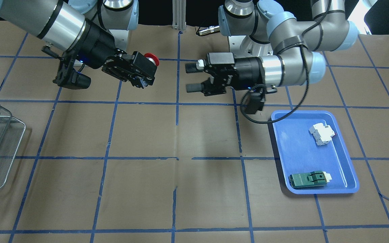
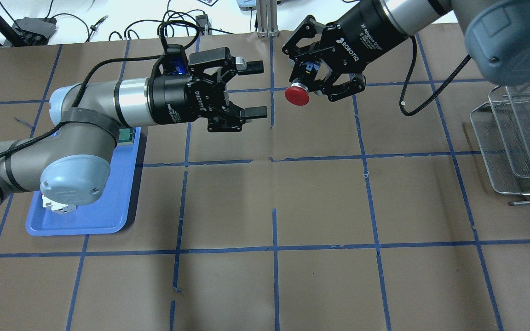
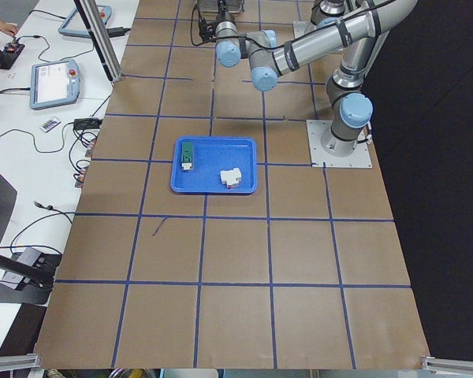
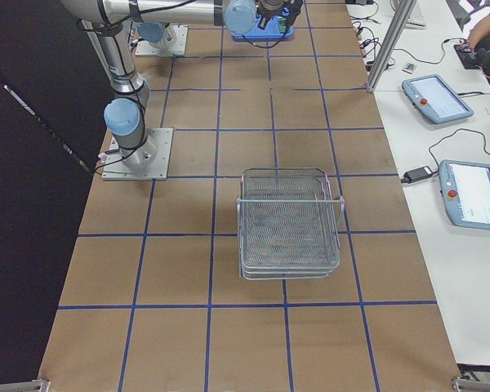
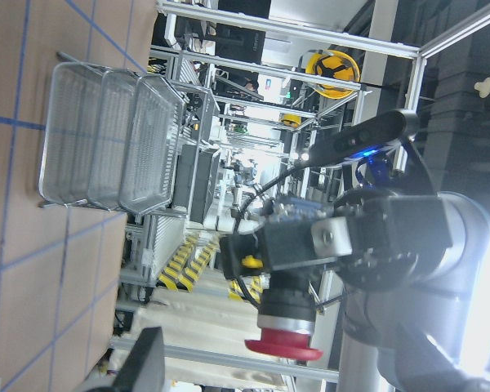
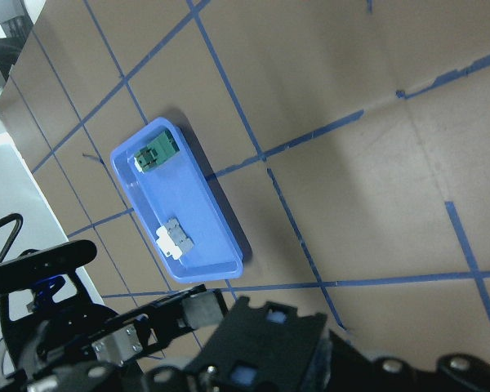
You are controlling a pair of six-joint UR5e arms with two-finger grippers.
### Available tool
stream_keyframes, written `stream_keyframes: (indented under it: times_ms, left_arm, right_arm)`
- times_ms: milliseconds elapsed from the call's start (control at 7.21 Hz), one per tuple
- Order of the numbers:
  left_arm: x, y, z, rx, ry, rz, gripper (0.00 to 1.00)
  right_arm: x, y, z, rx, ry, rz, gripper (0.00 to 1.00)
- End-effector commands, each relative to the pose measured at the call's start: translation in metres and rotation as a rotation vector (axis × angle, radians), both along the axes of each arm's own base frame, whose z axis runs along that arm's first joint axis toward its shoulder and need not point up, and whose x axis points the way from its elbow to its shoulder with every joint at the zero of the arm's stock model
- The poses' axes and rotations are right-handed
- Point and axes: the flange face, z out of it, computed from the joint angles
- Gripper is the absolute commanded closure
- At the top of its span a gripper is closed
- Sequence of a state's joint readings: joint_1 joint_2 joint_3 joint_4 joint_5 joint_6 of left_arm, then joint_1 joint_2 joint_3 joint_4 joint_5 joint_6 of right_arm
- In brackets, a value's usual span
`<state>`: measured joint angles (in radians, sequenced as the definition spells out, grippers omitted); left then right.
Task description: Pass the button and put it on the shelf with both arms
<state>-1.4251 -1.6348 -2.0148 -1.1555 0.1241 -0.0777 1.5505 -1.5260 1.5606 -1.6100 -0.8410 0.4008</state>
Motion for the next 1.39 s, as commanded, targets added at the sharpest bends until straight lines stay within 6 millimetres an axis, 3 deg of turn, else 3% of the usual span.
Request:
stream_keyframes:
  times_ms: [0,277,416,554,693,832,970,1248]
  left_arm:
    - [0.06,-0.025,0.012,-0.025,-0.306,0.083,0.0]
    - [0.077,-0.031,0.039,-0.045,-0.772,0.077,0.0]
    - [0.079,-0.022,0.065,-0.014,-0.927,0.054,0.0]
    - [0.077,-0.013,0.099,0.007,-1.104,0.019,0.0]
    - [0.062,-0.004,0.127,0.016,-1.273,-0.051,0.0]
    - [0.042,0.005,0.146,0.004,-1.463,-0.136,0.0]
    - [0.03,0.013,0.146,-0.002,-1.538,-0.182,0.0]
    - [0.035,0.022,0.124,-0.001,-1.532,-0.284,0.0]
  right_arm:
    - [-0.05,-0.012,0.018,-0.156,0.208,0.066,0.66]
    - [-0.114,-0.013,0.022,-0.242,0.476,0.181,0.65]
    - [-0.161,-0.014,0.017,-0.283,0.598,0.331,0.69]
    - [-0.191,-0.011,0.014,-0.279,0.693,0.444,0.71]
    - [-0.226,-0.011,0.007,-0.244,0.775,0.546,0.74]
    - [-0.276,-0.016,-0.023,-0.195,0.752,0.576,0.77]
    - [-0.331,-0.02,-0.052,-0.166,0.736,0.562,0.78]
    - [-0.403,-0.042,-0.126,-0.121,0.687,0.555,0.77]
